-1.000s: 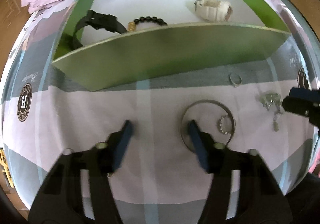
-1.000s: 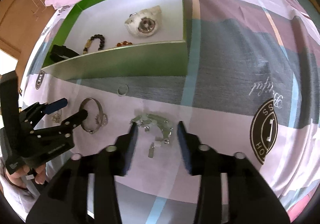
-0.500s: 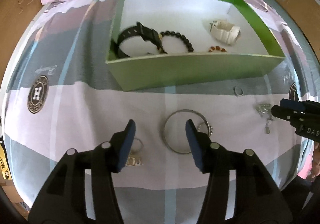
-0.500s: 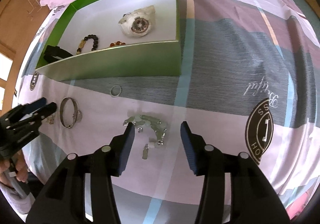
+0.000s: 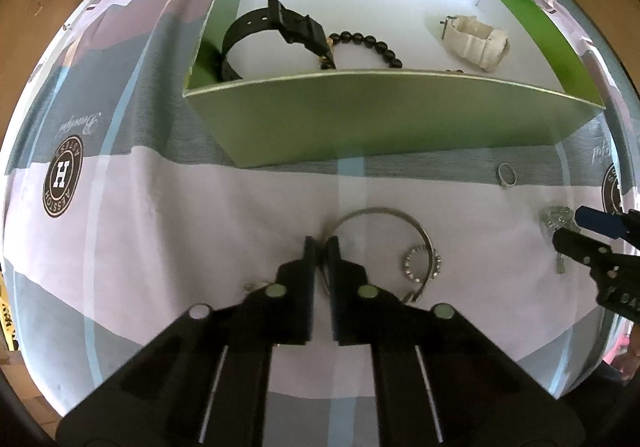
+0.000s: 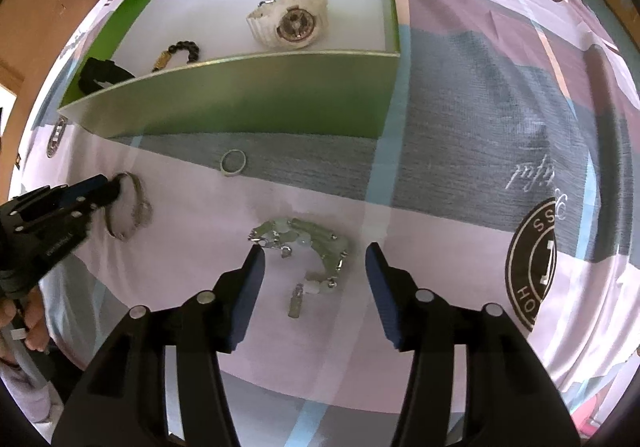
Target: Organize jewelry
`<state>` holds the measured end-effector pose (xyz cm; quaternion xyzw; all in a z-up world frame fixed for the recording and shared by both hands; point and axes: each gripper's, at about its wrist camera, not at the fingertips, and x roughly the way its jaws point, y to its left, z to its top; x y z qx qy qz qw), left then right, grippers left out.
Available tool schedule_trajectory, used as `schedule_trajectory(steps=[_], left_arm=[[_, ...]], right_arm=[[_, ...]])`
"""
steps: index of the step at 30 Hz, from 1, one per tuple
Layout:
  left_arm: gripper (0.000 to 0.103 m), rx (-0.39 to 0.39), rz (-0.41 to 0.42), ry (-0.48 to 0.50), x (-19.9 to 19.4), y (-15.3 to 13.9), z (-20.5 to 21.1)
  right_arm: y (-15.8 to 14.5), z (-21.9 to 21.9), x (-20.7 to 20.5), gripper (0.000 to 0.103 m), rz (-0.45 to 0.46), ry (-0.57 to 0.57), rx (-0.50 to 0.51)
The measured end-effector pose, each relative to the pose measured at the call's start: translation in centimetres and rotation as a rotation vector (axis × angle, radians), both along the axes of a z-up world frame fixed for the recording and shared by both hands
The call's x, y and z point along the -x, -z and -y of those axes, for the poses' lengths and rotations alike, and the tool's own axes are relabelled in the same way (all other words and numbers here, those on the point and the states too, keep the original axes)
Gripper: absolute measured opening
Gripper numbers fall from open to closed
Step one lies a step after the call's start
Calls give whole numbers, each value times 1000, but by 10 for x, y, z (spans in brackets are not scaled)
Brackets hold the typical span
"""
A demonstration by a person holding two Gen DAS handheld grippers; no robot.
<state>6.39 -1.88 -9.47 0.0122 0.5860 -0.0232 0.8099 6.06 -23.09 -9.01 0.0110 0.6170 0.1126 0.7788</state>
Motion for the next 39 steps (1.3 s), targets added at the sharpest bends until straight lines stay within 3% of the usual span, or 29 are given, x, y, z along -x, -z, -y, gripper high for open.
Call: schedule_trajectory(steps=[7, 8, 9, 10, 13, 25, 31, 39], left_arm=[[3, 54, 5, -18, 0, -6, -9], [3, 59, 10, -18, 1, -8, -9], [3, 65, 13, -18, 1, -10, -10], [3, 74, 15, -16, 1, -12, -11], [3, 94, 21, -11, 1, -16, -12], [3, 94, 99, -15, 8, -41, -14], [3, 88, 197, 12, 17, -66, -11], [3, 63, 366, 29, 22, -104, -6]], right_arm=[[10, -12, -2, 51, 12, -19, 71], [9, -13, -2, 43, 18, -18, 69], [8, -14, -2, 24, 19, -24, 63], [7, -15, -1, 15, 22, -30, 61], [4, -19, 1, 10, 26, -52, 44], [-36, -15, -2, 9, 121, -20, -60], [-52, -12, 3, 9, 167, -38, -93], [-87, -13, 11, 9, 335, -68, -174]])
